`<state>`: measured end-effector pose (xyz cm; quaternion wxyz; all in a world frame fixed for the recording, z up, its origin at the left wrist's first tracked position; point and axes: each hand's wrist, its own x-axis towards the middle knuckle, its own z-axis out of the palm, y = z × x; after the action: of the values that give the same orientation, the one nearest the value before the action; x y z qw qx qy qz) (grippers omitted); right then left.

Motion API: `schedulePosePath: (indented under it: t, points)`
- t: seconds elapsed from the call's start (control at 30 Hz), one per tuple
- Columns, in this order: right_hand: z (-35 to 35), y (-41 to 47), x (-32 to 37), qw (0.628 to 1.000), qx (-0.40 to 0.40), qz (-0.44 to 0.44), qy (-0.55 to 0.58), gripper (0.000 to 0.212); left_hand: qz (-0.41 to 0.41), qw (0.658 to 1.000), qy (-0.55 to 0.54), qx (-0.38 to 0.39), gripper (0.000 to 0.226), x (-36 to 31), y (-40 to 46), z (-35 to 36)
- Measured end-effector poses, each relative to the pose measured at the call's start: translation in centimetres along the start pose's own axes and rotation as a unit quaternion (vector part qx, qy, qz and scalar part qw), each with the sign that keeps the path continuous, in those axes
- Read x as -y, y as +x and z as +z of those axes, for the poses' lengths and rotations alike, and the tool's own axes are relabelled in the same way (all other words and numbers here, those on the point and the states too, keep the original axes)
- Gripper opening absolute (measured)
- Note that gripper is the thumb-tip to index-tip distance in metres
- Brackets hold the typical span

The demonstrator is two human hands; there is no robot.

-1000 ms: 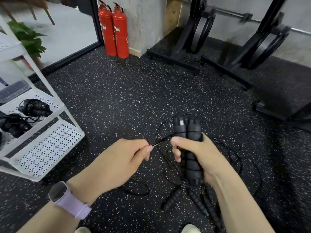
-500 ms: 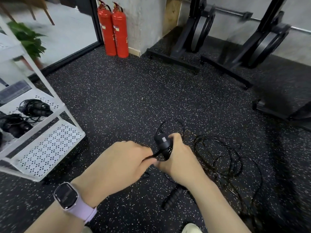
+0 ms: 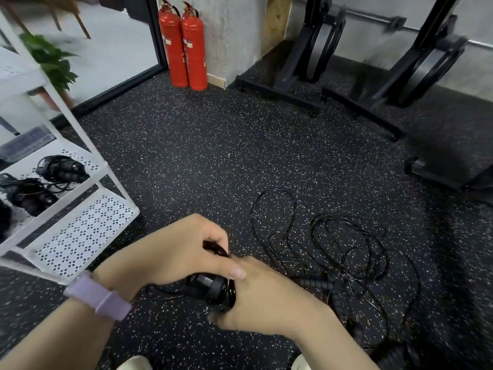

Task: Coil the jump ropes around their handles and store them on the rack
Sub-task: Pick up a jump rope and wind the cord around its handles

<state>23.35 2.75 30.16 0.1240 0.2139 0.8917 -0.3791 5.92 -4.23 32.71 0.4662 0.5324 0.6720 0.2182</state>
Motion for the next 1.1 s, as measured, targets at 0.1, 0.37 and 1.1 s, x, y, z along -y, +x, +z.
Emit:
schedulePosePath:
  t: [0.1,0.37,1.1]
  points:
    - [-0.5,-0.4,1.0,0.996,0.012,-0.04,0.084,0.031,0.023,0.994,-0.097,0.034,0.038,0.1,0.1,-0.7]
    - [-1.3,-1.7,0.3,0.968,-0.056,-0.012,0.242,0.071,0.024,0.974,-0.223,0.018,0.033,0.6,1.0,-0.4]
    - [-4.9,-2.2,-5.4,0.901,-0.212,0.054,0.375,0.043,0.041,0.959,0.242,-0.141,0.023,-0.2,0.6,1.9]
